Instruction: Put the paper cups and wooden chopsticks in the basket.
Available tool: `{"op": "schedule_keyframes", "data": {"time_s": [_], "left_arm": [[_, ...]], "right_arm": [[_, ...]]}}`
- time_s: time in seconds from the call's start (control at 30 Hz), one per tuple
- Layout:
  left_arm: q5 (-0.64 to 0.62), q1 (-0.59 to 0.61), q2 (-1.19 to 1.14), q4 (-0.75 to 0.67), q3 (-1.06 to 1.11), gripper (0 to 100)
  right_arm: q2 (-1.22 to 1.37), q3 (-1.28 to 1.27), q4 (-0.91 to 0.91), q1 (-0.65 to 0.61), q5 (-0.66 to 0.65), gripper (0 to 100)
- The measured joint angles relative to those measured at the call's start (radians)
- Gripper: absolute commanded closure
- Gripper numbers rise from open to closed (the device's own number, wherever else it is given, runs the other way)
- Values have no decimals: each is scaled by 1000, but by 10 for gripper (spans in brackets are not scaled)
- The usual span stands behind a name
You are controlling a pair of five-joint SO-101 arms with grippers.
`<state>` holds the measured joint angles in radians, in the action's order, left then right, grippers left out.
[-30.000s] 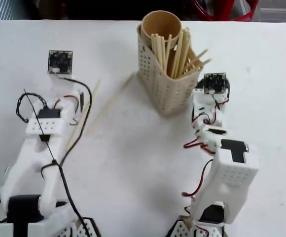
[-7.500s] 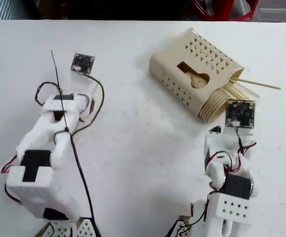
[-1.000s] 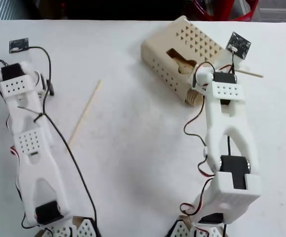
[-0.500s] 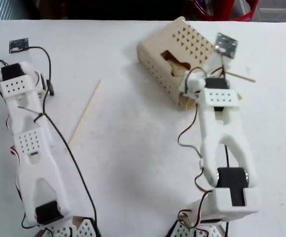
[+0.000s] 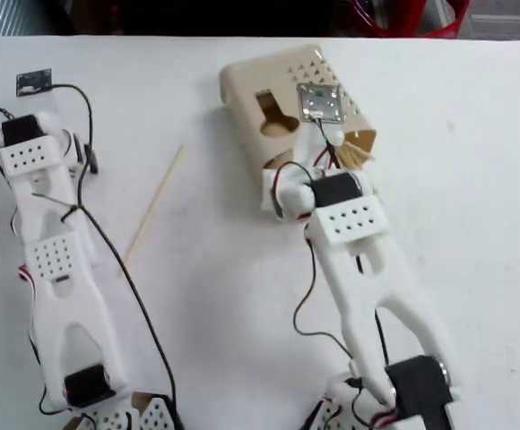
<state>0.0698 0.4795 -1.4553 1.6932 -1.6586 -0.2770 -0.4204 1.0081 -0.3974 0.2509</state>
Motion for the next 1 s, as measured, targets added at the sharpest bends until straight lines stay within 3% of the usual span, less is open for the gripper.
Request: {"op": "schedule_keyframes", "data": {"time_s": [0.1,0.3,0.37,0.67,0.87,1.0], "left_arm": [[0,0,0,0,0,786],[0,0,0,0,0,786],[0,0,0,0,0,786],[0,0,0,0,0,786],[0,0,0,0,0,786],[0,0,0,0,0,786]], "right_arm": [[-60,-3,9,-26,6,925],[-124,-48,46,-35,12,635],[-123,-91,26,-25,12,598],[-9,-209,-186,26,12,707],[-17,-209,-195,69,8,994],[-83,-210,-170,147,-186,983]]}}
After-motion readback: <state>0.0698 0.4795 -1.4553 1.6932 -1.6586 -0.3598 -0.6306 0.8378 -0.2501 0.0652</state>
